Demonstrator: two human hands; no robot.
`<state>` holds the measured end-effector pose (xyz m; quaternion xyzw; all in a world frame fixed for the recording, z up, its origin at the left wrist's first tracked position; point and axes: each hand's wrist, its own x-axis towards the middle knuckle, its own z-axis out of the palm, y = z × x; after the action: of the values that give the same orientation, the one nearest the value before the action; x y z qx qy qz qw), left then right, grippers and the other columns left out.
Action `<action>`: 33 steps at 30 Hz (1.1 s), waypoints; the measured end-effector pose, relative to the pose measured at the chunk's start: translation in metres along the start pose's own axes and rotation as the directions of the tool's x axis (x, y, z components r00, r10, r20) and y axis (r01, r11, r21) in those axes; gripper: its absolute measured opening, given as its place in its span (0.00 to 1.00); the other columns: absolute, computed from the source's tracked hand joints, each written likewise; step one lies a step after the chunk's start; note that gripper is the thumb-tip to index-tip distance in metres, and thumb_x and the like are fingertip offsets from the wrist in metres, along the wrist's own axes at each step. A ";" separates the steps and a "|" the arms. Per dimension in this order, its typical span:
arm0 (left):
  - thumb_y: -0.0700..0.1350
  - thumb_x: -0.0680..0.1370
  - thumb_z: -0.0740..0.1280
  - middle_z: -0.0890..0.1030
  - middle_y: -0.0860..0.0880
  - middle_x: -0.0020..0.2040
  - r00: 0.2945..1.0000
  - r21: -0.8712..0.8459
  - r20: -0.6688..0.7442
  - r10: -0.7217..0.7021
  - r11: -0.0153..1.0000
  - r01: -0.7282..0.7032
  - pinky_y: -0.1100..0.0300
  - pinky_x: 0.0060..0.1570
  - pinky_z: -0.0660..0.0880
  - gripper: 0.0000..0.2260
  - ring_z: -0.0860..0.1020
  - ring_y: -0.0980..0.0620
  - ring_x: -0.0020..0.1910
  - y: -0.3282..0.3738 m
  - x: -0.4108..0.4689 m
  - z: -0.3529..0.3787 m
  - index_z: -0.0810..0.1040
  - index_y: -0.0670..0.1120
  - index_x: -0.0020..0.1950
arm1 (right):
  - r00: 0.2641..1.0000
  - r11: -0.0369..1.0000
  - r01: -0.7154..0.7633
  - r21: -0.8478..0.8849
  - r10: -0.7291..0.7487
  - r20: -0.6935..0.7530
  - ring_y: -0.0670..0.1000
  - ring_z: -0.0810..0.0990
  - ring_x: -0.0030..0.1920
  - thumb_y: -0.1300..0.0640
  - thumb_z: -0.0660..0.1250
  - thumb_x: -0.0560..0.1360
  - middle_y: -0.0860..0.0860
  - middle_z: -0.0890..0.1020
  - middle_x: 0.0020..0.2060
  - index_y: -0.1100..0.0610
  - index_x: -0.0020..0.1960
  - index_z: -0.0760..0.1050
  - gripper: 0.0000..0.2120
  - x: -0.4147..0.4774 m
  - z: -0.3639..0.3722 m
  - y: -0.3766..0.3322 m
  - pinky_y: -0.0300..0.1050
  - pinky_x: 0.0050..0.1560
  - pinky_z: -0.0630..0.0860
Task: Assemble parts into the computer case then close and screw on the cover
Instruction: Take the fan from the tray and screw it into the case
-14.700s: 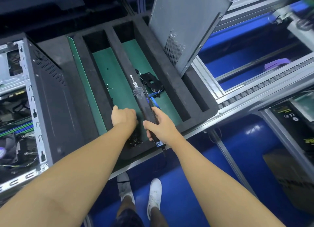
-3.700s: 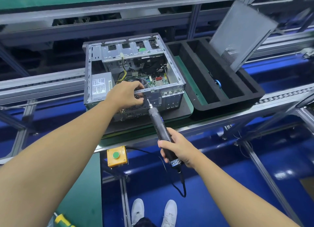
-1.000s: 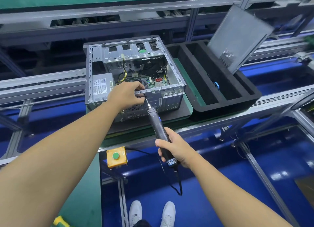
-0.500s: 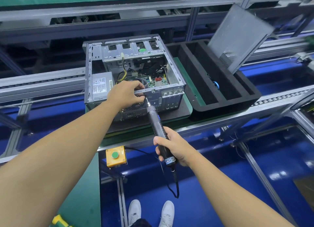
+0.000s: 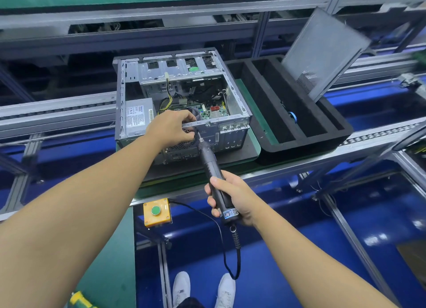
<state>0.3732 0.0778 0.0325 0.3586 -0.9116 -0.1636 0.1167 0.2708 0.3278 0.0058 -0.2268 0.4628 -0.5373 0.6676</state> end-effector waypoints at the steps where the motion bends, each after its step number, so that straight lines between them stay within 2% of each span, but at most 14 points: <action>1: 0.53 0.70 0.71 0.83 0.56 0.53 1.000 -0.001 -0.001 -0.002 1.000 0.002 0.59 0.42 0.70 0.17 0.78 0.51 0.47 0.000 0.000 0.000 0.78 0.56 0.58 | 1.000 1.000 0.003 0.007 -0.003 -0.002 0.53 0.75 0.33 0.55 0.68 0.78 0.56 0.78 0.42 0.59 0.52 0.70 0.10 0.000 0.001 0.000 0.44 0.28 0.73; 12: 0.54 0.70 0.70 0.82 0.57 0.53 1.000 0.000 0.018 -0.007 1.000 0.007 0.60 0.41 0.68 0.17 0.76 0.54 0.44 0.001 -0.001 -0.001 0.78 0.57 0.59 | 1.000 1.000 -0.007 -0.027 0.006 -0.016 0.52 0.75 0.33 0.54 0.69 0.77 0.54 0.78 0.41 0.59 0.54 0.70 0.12 -0.002 0.001 -0.004 0.44 0.28 0.74; 18: 0.51 0.72 0.71 0.83 0.54 0.54 0.999 -0.043 0.026 0.026 0.999 -0.025 0.61 0.43 0.68 0.16 0.76 0.55 0.45 -0.002 -0.001 -0.002 0.79 0.54 0.59 | 1.000 0.999 -0.003 -0.050 0.002 -0.012 0.52 0.76 0.34 0.54 0.70 0.77 0.55 0.78 0.42 0.58 0.54 0.71 0.12 -0.003 0.000 -0.005 0.44 0.28 0.74; 23: 0.50 0.73 0.72 0.83 0.53 0.55 0.998 -0.069 0.049 0.033 0.997 -0.029 0.60 0.48 0.71 0.15 0.79 0.52 0.52 0.000 -0.001 -0.004 0.79 0.52 0.59 | 1.000 0.994 0.011 -0.110 -0.014 -0.025 0.52 0.76 0.34 0.52 0.71 0.75 0.54 0.78 0.43 0.58 0.53 0.72 0.13 -0.002 -0.001 -0.003 0.45 0.29 0.75; 27: 0.49 0.73 0.72 0.83 0.52 0.55 0.998 -0.078 0.059 0.032 0.997 -0.027 0.59 0.50 0.73 0.14 0.79 0.52 0.52 0.001 -0.001 -0.006 0.80 0.52 0.58 | 0.999 0.989 0.021 -0.149 -0.027 -0.041 0.52 0.76 0.34 0.53 0.70 0.76 0.54 0.78 0.43 0.58 0.53 0.71 0.12 0.000 -0.002 0.000 0.45 0.30 0.75; 33: 0.49 0.73 0.73 0.83 0.51 0.57 0.997 -0.091 0.072 0.025 0.996 -0.018 0.53 0.56 0.76 0.13 0.79 0.51 0.56 0.004 -0.002 -0.009 0.80 0.51 0.57 | 0.999 0.989 0.027 -0.148 -0.033 -0.041 0.53 0.75 0.33 0.52 0.70 0.75 0.55 0.78 0.43 0.58 0.51 0.70 0.13 0.003 -0.001 0.002 0.45 0.29 0.74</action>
<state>0.3752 0.0803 0.0421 0.3370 -0.9107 -0.2162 0.1010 0.2710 0.3257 0.0023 -0.2710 0.5120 -0.5164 0.6307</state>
